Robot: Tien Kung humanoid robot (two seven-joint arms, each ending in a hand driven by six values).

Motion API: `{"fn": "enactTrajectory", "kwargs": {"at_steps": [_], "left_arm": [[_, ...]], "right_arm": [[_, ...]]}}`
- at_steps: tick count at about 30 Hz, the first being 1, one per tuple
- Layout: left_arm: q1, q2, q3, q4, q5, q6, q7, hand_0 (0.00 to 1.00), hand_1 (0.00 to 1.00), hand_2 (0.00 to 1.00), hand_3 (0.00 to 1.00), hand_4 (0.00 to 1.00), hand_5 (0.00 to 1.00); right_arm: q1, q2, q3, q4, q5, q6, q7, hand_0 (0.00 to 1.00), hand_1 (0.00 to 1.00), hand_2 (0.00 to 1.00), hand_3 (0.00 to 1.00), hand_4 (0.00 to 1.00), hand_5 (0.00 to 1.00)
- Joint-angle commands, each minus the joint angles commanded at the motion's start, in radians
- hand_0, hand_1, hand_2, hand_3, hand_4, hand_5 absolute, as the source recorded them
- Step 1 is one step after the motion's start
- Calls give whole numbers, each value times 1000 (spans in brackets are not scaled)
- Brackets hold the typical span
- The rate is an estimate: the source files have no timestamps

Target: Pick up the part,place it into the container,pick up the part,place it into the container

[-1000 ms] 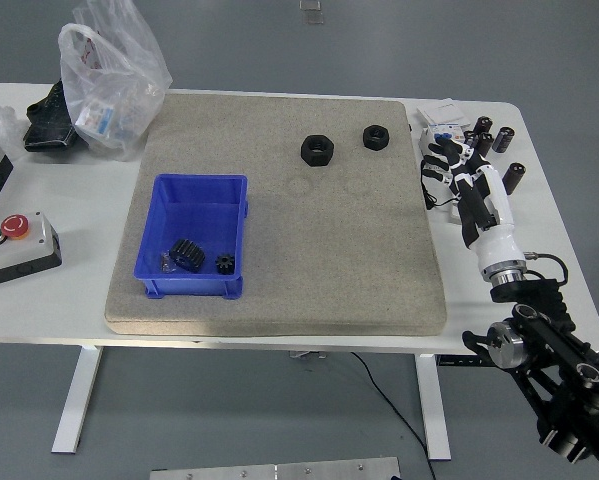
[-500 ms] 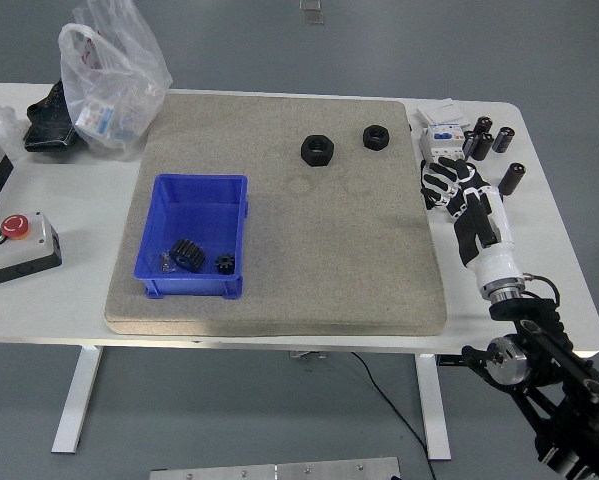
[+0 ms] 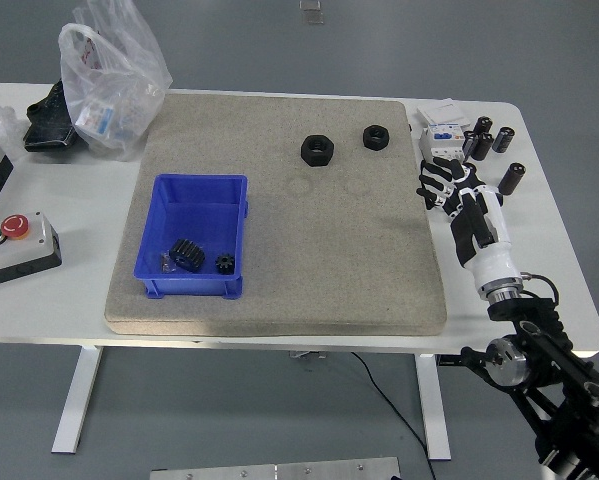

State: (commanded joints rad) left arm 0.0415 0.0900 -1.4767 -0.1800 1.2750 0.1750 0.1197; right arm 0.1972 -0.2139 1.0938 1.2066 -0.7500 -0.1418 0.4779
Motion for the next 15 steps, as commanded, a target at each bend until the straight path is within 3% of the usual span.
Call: {"fn": "enactTrajectory", "kwargs": {"at_steps": [15], "left_arm": [[-12, 5, 19, 0, -21, -3, -7, 655, 589, 592, 684, 650, 235]], "right_arm": [[-17, -3, 38, 21, -22, -14, -12, 655, 691, 702, 662, 819, 657]]}}
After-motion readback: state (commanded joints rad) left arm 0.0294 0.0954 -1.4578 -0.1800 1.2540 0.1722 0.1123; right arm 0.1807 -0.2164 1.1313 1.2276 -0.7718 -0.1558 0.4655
